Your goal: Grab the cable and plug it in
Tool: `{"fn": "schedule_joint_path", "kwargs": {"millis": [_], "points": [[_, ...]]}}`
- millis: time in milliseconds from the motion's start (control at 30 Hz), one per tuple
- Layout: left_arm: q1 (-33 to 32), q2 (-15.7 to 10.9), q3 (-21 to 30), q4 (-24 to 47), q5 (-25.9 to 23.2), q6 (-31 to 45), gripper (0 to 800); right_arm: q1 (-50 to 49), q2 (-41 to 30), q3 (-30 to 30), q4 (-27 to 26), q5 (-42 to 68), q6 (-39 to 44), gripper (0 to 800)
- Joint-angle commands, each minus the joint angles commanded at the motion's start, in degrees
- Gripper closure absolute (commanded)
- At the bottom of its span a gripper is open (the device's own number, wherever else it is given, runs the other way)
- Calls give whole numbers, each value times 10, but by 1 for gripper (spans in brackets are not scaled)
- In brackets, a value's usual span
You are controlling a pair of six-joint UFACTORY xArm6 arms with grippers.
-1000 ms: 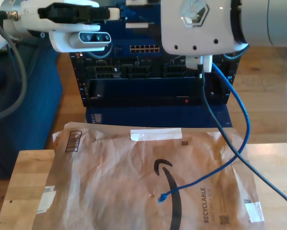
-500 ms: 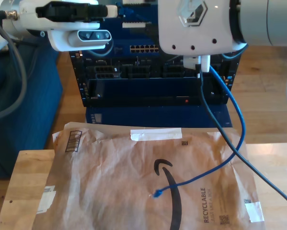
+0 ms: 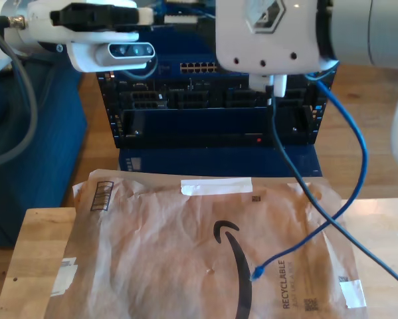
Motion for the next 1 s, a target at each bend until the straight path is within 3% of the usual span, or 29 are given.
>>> {"fn": "schedule_joint_path", "kwargs": {"millis": [233, 400, 467, 600, 800, 933, 1000], "points": [[19, -4, -7, 0, -58, 4, 3, -3, 4, 8, -4, -17, 2, 800], [63, -11, -17, 14, -84, 4, 2, -11, 4, 50, -4, -84, 4, 800], [84, -12, -34, 79, -102, 4, 2, -25, 4, 74, -6, -107, 6, 800], [88, -21, -76, 274, -148, 4, 2, -62, -1, 138, -12, -190, 6, 797], [103, -34, -76, 419, -150, 40, 2, -62, 18, 226, -62, -365, 4, 796], [104, -69, -68, 587, -152, 84, 1, -66, 37, 270, -67, -433, 3, 797], [104, -95, -44, 632, -157, 103, 1, -67, 43, 289, -67, -472, -2, 797]]}}
